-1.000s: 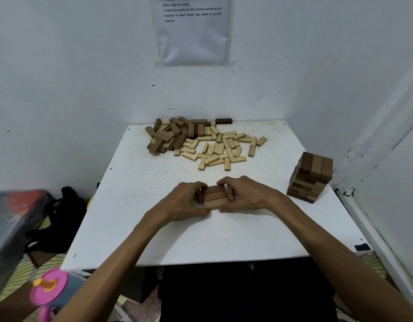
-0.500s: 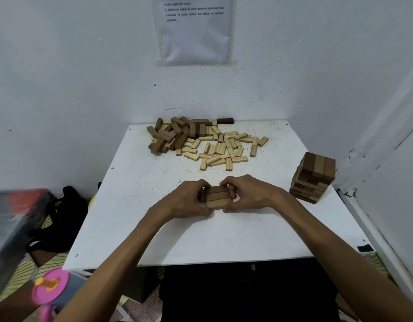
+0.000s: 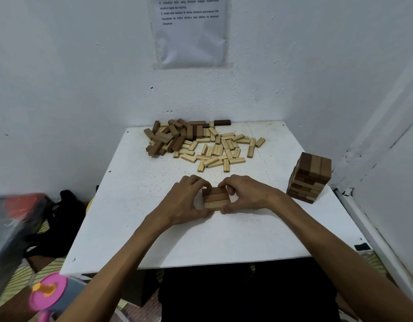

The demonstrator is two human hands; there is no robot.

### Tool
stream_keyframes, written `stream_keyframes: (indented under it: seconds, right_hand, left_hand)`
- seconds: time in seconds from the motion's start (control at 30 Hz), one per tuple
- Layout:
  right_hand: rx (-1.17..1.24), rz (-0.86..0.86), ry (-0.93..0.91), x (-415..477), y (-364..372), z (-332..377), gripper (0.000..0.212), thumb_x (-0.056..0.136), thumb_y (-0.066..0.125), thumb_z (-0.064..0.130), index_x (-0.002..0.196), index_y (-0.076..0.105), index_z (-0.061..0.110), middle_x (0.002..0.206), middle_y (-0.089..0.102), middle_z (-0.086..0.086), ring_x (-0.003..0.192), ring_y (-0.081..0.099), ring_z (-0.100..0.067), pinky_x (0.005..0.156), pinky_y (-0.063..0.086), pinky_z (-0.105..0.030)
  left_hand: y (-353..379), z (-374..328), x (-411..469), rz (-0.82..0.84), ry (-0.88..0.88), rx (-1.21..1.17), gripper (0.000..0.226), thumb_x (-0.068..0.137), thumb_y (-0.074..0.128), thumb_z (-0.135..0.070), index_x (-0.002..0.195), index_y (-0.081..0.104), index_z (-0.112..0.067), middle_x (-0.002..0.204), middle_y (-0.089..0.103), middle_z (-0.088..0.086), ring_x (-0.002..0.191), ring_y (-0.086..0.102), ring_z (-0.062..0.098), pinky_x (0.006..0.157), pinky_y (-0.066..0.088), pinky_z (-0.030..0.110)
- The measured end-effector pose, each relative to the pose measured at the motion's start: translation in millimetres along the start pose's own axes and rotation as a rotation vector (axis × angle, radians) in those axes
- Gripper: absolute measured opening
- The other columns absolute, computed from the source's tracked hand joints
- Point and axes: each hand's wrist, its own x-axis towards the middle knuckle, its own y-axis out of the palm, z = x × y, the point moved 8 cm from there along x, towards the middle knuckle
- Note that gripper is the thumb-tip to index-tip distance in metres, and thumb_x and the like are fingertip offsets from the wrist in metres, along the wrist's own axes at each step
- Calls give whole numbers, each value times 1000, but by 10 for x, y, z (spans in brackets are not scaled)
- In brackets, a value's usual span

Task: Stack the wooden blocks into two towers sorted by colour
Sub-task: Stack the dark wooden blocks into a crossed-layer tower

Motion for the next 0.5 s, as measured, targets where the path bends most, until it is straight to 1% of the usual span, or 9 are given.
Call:
stream_keyframes:
  seconds: [0.07, 0.1, 0.13, 0.2, 0.27, 0.37, 0.43, 0.5]
  right_hand:
    - [-31, -30, -10, -23, -3, -1, 74, 80, 83, 51, 142, 53, 22, 120, 46, 8, 106, 46, -9, 85, 41, -26]
    - [-37, -41, -23, -34, 1, 2, 76, 81, 83, 50, 144, 52, 22, 125, 45, 8, 113, 45, -10, 91, 41, -27]
    - [-35, -48, -43, -49, 6, 14, 78, 81, 83, 49, 146, 50, 21, 130, 46, 7, 117, 43, -10, 96, 41, -27]
    - [-15, -60, -93, -91, 7, 59, 78, 84, 82, 43, 150, 47, 21, 135, 49, 7, 117, 43, -9, 98, 39, -26]
    - [9, -81, -113, -140, -22, 97, 69, 84, 82, 38, 144, 50, 24, 133, 54, 10, 111, 46, -7, 95, 41, -26]
    - [-7, -105, -120, -208, -71, 119, 50, 82, 81, 38, 125, 58, 28, 119, 59, 13, 105, 50, -10, 92, 48, -35]
    - [-30, -124, -126, -263, -152, 135, 44, 81, 81, 39, 119, 60, 30, 114, 58, 12, 105, 49, -12, 92, 48, -37]
    - [-39, -145, -123, -330, -272, 144, 42, 81, 80, 39, 118, 61, 30, 114, 59, 12, 105, 49, -11, 92, 48, -36]
  left_hand:
    - [-7, -3, 1, -2, 25, 8, 58, 74, 68, -67, 121, 63, -33, 121, 62, -14, 110, 52, 14, 91, 49, 42]
    - [-12, -2, 1, -11, 32, -1, 55, 74, 68, -67, 118, 65, -33, 118, 63, -16, 108, 53, 13, 90, 49, 41]
    - [-17, -1, 0, -25, 40, -16, 52, 74, 70, -65, 115, 65, -33, 115, 64, -17, 105, 53, 11, 89, 48, 40]
    - [-25, 5, -3, -61, 59, -52, 48, 72, 74, -59, 111, 66, -32, 110, 63, -17, 99, 51, 10, 87, 48, 39]
    - [-35, 4, 3, -73, 80, -69, 46, 71, 77, -55, 108, 65, -32, 106, 63, -18, 96, 50, 9, 85, 47, 38]
    - [-59, -45, 48, -44, 126, -78, 47, 69, 78, -56, 108, 65, -31, 106, 63, -17, 94, 50, 10, 83, 45, 32]
    - [-119, -95, 103, -30, 152, -102, 48, 68, 79, -56, 107, 65, -32, 106, 62, -19, 95, 48, 9, 82, 42, 27]
    - [-188, -155, 176, -21, 182, -115, 46, 69, 83, -51, 108, 65, -35, 106, 61, -21, 97, 48, 7, 82, 41, 26]
